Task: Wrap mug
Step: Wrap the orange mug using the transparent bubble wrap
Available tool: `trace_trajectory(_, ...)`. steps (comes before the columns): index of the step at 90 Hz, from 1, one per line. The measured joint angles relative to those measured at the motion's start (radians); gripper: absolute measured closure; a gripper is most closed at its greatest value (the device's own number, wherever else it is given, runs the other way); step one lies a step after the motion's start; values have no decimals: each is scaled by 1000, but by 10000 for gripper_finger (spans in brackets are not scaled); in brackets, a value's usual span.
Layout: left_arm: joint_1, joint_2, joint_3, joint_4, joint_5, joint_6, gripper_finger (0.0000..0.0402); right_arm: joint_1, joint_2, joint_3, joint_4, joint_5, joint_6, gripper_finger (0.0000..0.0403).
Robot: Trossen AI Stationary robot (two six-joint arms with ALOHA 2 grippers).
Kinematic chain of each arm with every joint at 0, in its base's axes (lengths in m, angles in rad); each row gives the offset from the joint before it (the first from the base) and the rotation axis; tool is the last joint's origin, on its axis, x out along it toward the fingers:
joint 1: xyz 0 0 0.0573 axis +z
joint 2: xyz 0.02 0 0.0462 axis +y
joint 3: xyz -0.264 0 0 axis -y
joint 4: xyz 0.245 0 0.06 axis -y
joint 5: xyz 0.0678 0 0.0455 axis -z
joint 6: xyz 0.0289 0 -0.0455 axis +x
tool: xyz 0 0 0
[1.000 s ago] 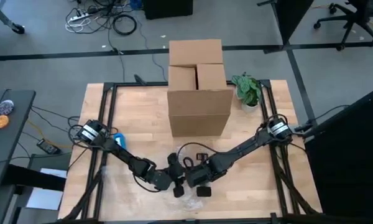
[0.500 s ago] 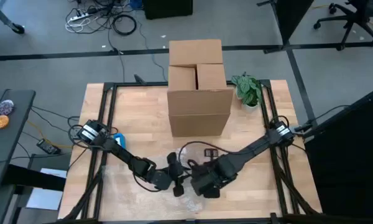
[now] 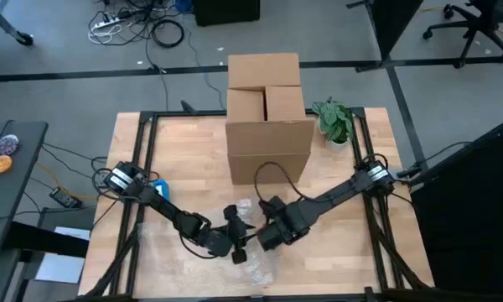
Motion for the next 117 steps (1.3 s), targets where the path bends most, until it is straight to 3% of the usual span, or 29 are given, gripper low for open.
trace_trajectory(18, 2, 0, 0, -5, 0, 15, 302, -41, 0, -103, 135, -52, -126, 136)
trace_trajectory(43, 6, 0, 0, -5, -1, 13, 302, -39, -1, -180, 188, -58, -186, 152)
trace_trajectory(74, 6, 0, 0, -4, -1, -14, 302, -36, -1, -294, 390, -108, -266, 168)
trace_trajectory(86, 5, 0, 0, -11, -24, -14, 302, -27, -1, -297, 394, -80, -305, 223)
trace_trajectory(102, 4, -5, 0, -57, -27, -17, 302, 1, -1, -297, 417, 4, -358, 372)
trace_trajectory(117, -3, -44, 0, -136, -26, -51, 302, 38, -2, -295, 428, 185, -362, 390)
